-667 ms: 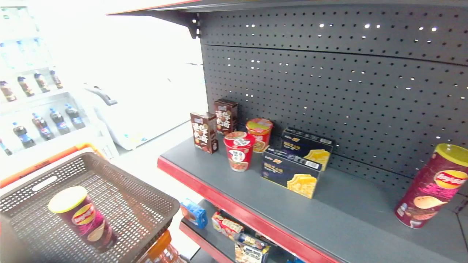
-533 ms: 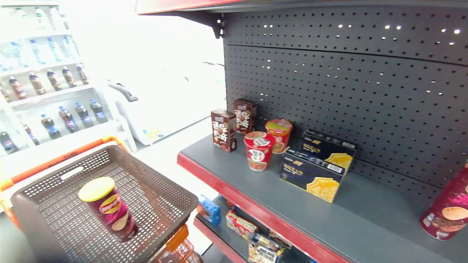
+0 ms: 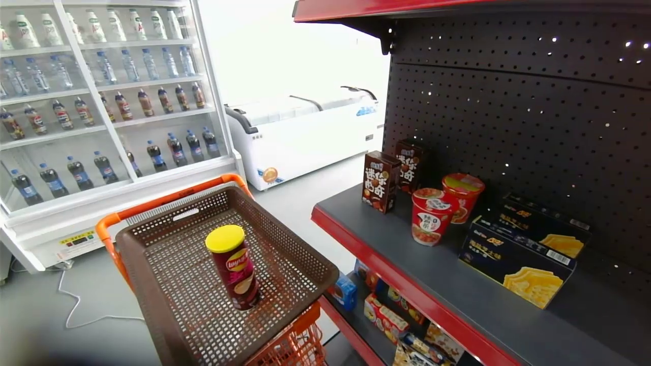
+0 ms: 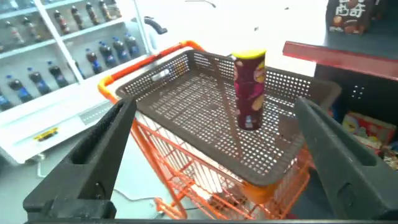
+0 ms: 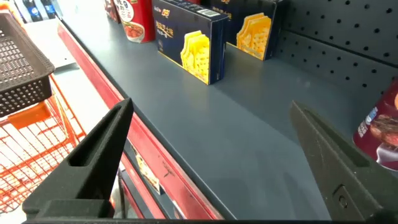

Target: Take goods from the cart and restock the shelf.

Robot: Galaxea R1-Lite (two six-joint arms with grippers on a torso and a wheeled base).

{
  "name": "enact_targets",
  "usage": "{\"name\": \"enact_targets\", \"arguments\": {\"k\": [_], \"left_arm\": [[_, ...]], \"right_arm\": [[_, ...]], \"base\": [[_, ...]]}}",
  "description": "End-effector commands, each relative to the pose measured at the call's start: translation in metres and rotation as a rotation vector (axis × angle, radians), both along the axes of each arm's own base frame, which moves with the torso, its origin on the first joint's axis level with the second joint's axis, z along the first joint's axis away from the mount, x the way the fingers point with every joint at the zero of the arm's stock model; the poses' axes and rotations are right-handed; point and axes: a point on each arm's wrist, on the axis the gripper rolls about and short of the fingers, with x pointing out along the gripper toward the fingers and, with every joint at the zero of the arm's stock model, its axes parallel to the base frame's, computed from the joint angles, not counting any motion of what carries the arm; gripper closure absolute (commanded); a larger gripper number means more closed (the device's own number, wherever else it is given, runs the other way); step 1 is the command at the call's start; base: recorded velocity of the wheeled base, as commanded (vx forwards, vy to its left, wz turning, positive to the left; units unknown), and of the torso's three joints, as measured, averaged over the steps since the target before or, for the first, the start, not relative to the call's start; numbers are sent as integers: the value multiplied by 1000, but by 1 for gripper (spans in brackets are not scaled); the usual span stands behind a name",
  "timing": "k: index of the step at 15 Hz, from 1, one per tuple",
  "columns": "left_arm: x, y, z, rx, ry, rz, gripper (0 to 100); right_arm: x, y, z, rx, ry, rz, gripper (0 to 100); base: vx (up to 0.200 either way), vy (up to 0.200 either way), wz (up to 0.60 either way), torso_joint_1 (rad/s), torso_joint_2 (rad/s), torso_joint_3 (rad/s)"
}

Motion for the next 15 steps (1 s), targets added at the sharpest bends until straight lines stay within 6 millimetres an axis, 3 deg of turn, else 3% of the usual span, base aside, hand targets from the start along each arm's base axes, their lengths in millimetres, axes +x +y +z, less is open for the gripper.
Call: {"name": "enact_targets", "arguments": {"k": [1,3,7,9,13,15], "left_arm": [[20,3,100,47,103,140,0],[55,4,107,55,246,184,0],[107,-4,89,-33,459,-86,0],[141,-3,81,-86,547,-80,0],[209,5,34,-110,592,-77,0],[224,1,14,-100,601,-129,0]], "right_arm": [[0,0,0,-1,0,0,0],[0,0,0,-1,0,0,0],[0,0,0,-1,0,0,0],[0,0,0,-1,0,0,0],[0,0,0,-1,0,0,0],[0,0,0,-1,0,0,0]], "base": [[0,0,0,0,0,0],[0,0,0,0,0,0],[0,0,0,0,0,0],[0,0,0,0,0,0],[0,0,0,0,0,0],[0,0,0,0,0,0]]}}
